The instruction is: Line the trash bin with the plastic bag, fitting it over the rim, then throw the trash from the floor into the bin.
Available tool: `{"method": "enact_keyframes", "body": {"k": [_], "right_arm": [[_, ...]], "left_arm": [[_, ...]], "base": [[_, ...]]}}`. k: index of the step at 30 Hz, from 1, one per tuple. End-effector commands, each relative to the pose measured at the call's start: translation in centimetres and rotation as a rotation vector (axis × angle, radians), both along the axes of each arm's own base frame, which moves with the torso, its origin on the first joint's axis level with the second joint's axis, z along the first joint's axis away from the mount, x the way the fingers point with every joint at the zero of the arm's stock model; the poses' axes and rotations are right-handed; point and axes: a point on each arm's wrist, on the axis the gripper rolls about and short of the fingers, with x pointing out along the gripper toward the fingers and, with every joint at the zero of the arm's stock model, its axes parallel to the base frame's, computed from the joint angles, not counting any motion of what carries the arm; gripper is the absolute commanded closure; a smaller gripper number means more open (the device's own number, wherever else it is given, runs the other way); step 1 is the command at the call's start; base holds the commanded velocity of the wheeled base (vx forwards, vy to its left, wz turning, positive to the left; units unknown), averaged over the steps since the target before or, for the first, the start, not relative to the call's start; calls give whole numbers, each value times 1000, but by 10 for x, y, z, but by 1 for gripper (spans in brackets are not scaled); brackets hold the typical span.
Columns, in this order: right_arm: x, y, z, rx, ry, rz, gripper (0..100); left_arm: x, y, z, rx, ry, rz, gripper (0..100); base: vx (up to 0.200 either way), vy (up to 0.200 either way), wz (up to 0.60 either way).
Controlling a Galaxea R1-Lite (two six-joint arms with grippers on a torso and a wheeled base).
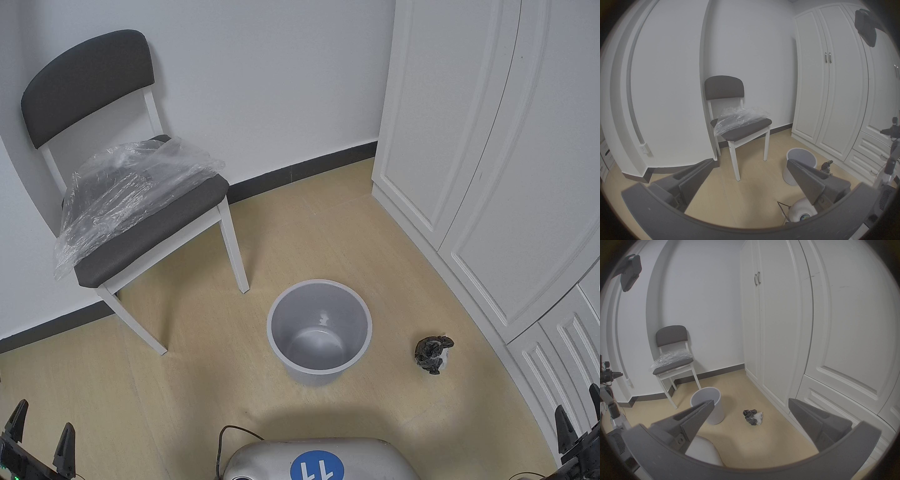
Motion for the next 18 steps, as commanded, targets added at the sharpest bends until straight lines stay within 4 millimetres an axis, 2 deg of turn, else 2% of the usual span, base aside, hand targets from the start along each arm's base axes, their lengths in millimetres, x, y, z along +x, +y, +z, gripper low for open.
{"method": "enact_keyframes", "body": {"k": [1,7,15,18], "right_arm": [[0,0,-5,1,1,1,0],[0,0,-5,1,2,0,0],[0,0,-5,-53,4,10,0],[0,0,-5,-35,2,13,0]], "left_arm": [[0,0,-5,-4,1,3,0],[0,0,-5,-37,0,22,0],[0,-1,-5,48,-2,-33,0],[0,0,-5,-23,3,-6,0]], "base": [[0,0,0],[0,0,0],[0,0,0],[0,0,0]]}}
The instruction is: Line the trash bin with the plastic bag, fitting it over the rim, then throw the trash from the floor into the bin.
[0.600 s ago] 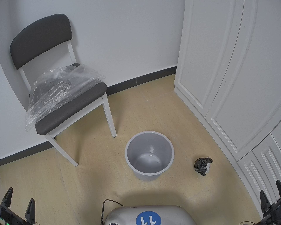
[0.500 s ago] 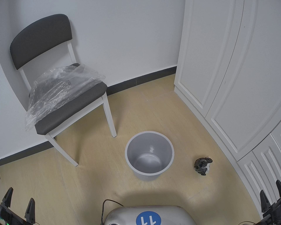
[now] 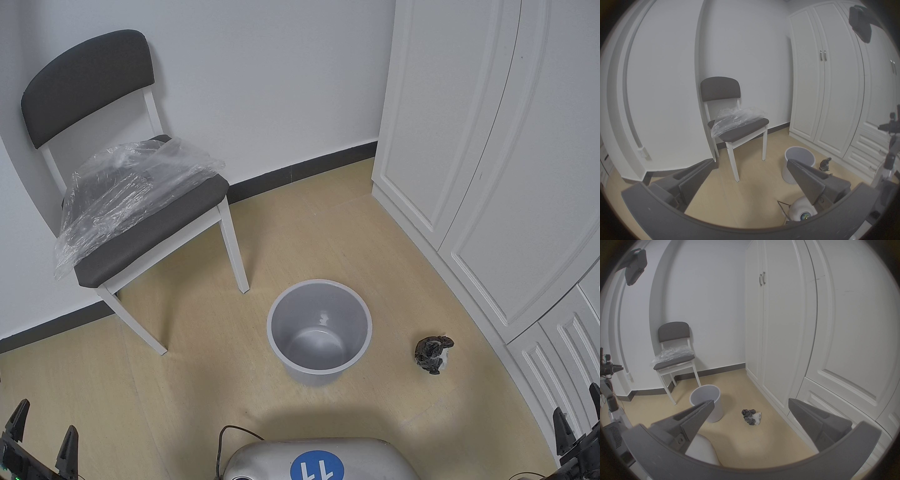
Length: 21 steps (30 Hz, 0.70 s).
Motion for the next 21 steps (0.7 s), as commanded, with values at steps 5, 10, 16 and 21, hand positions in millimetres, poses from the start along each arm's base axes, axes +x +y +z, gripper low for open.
{"method": "enact_keyframes", "body": {"k": [5,10,16,21], "right_arm": [[0,0,-5,58,-1,0,0],[0,0,-5,49,-4,-3,0],[-12,4,63,12,-271,169,0],[-3,4,69,29,-183,163,0]], "left_arm": [[0,1,-5,-102,-1,53,0],[0,1,-5,-99,1,54,0],[-9,1,32,-93,-253,29,0],[-13,1,57,-131,-310,-37,0]], "base": [[0,0,0],[0,0,0],[0,0,0],[0,0,0]]}}
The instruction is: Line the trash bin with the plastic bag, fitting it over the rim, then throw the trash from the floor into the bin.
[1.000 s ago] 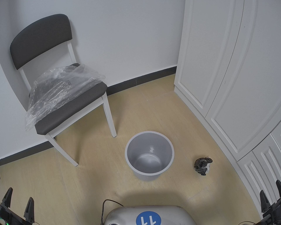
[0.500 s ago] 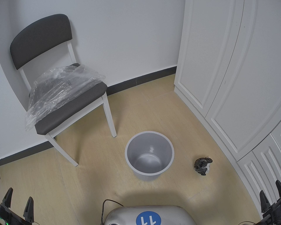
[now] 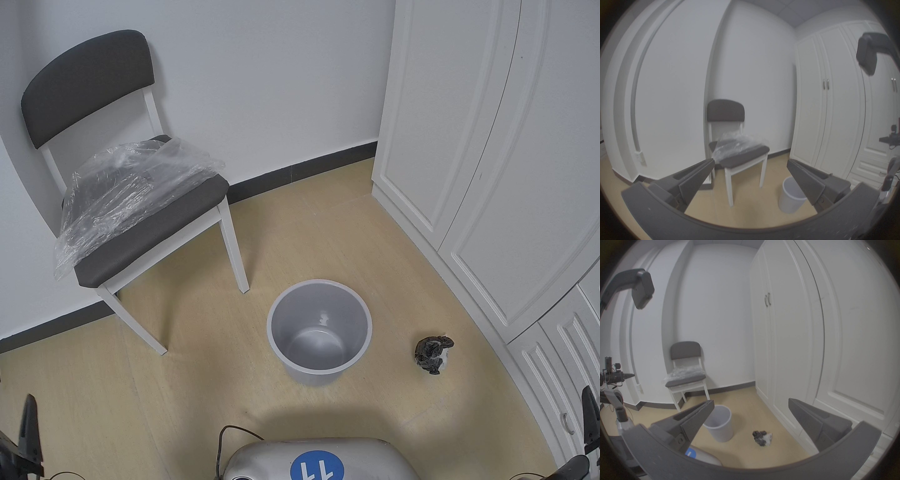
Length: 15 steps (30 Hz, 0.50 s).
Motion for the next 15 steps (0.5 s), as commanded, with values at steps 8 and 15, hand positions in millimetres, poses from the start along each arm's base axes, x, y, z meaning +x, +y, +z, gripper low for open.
{"method": "enact_keyframes", "body": {"k": [8,15], "right_arm": [[52,-1,107,148,97,-43,0],[88,-3,131,245,63,-45,0]], "left_arm": [[24,-1,77,-12,69,-40,0],[68,1,89,65,228,48,0]], "base": [[0,0,0],[0,0,0]]}}
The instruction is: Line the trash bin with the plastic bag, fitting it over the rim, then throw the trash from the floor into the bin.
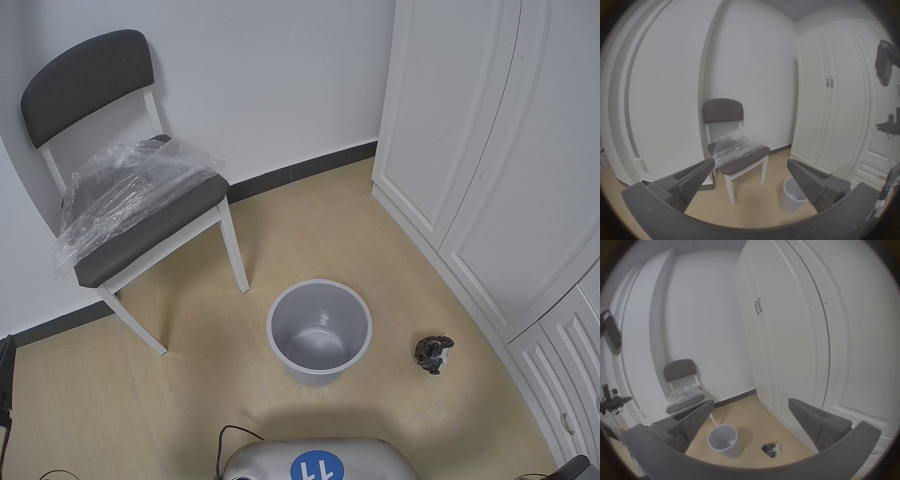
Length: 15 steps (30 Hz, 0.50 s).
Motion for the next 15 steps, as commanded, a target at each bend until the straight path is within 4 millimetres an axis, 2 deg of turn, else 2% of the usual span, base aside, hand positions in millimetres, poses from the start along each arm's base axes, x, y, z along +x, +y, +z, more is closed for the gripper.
{"method": "enact_keyframes", "body": {"k": [1,8,15], "right_arm": [[47,-3,25,72,61,-17,0],[58,-3,27,64,89,-13,0],[65,-3,18,68,140,-11,0]], "left_arm": [[48,1,19,51,161,52,0],[72,2,23,61,203,59,0],[116,14,13,156,344,143,0]], "base": [[0,0,0],[0,0,0],[0,0,0]]}}
